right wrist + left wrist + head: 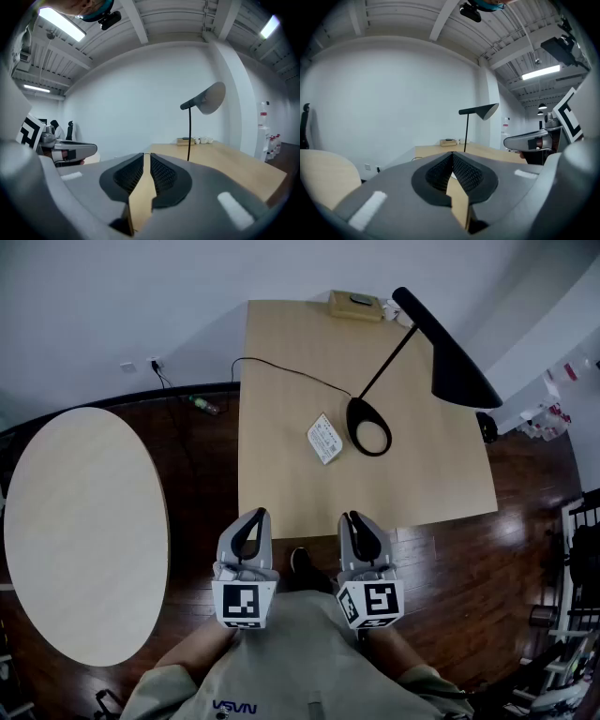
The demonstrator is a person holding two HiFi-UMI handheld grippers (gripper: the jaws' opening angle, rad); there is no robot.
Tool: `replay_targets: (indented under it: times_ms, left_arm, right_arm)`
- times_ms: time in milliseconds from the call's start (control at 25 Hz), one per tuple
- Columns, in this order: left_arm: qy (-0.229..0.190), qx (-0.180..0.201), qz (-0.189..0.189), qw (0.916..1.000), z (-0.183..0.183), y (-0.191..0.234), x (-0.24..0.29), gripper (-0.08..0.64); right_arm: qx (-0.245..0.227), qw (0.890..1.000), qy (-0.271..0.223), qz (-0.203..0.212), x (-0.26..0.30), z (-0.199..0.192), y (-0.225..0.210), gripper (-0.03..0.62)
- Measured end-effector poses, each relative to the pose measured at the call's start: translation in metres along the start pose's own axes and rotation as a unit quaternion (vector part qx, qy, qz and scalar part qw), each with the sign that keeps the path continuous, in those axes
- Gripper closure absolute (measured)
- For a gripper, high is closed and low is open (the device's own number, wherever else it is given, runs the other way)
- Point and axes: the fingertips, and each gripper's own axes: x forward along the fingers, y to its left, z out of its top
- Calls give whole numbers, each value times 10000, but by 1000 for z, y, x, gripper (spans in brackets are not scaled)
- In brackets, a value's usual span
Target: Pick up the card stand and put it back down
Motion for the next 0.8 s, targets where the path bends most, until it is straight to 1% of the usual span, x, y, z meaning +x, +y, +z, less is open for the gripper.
replay_targets:
  times_ms: [160,360,480,520,600,720,800]
  left_arm:
    - [-60,122,158,9998,0,1,41,552]
    - [-48,-5,359,9993,5,0,80,552]
    - [-24,-153,495,9987,8,0,96,546]
    - [26,-192,558,9983,6,-1,101,505]
    - [136,-219,691,9973,2,-3,111,492]
    - [275,-184,836,9959,-9,-3,122,492]
    - [348,-159,930,9949,-15,1,121,497]
  right_arm:
    - [-14,10000,69,20,39,-7,-32,532]
    - [-31,9992,395,71,97,-28,-80,505]
    - [-76,9976,666,182,135,-51,-105,486]
    - [-79,9967,770,246,146,-61,-112,479]
    - [-111,9947,953,360,165,-80,-125,465]
    - [-134,9918,1184,460,190,-103,-139,454]
    - [-122,9892,1361,533,200,-121,-139,451]
